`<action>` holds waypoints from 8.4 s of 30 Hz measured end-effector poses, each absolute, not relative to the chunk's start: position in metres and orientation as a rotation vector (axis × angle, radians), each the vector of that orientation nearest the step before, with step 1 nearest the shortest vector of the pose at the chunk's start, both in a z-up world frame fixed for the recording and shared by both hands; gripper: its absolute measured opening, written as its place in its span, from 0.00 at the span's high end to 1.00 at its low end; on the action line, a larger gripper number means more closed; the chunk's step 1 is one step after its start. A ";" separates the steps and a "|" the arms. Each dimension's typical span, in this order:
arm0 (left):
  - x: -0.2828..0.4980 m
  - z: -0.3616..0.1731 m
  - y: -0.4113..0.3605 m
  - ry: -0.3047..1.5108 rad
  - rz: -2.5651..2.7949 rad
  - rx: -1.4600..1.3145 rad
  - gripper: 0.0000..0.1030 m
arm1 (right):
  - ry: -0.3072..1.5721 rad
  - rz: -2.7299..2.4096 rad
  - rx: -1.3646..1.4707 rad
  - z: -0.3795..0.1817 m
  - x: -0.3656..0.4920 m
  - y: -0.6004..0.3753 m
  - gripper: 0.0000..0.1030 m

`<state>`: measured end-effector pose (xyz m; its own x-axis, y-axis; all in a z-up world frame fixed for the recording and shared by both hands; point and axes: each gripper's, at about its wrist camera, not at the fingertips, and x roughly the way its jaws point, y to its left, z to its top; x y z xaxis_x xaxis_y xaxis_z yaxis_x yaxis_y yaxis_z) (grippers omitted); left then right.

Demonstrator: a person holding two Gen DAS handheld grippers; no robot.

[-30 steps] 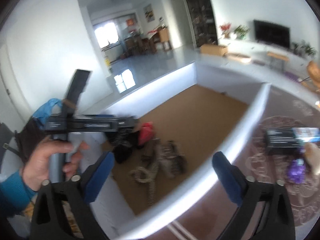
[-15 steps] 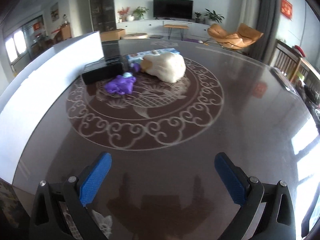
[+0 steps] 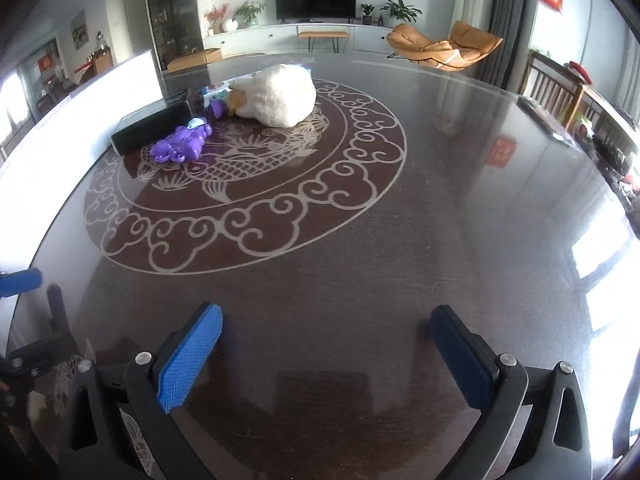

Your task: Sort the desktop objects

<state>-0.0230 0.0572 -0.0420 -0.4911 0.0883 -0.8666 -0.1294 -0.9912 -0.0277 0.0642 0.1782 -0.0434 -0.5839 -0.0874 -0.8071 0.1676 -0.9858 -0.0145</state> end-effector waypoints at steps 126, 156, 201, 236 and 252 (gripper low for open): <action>-0.088 -0.041 0.060 0.091 2.701 -1.298 0.55 | -0.325 -2.231 1.417 -0.026 0.045 0.211 0.20; -0.018 -0.041 0.060 0.157 2.623 -1.320 0.45 | 0.653 -2.113 1.218 -0.007 0.055 0.159 0.38; 0.041 0.012 0.028 -0.112 2.653 -1.089 0.96 | 0.233 -2.356 1.265 0.027 0.121 0.189 0.50; 0.090 0.117 -0.043 -0.327 2.747 -0.762 0.80 | 0.163 -2.337 1.035 0.086 0.125 0.123 0.50; 0.034 0.067 -0.247 -0.541 2.896 -1.289 0.80 | 0.302 -1.936 0.926 0.103 0.129 -0.140 0.46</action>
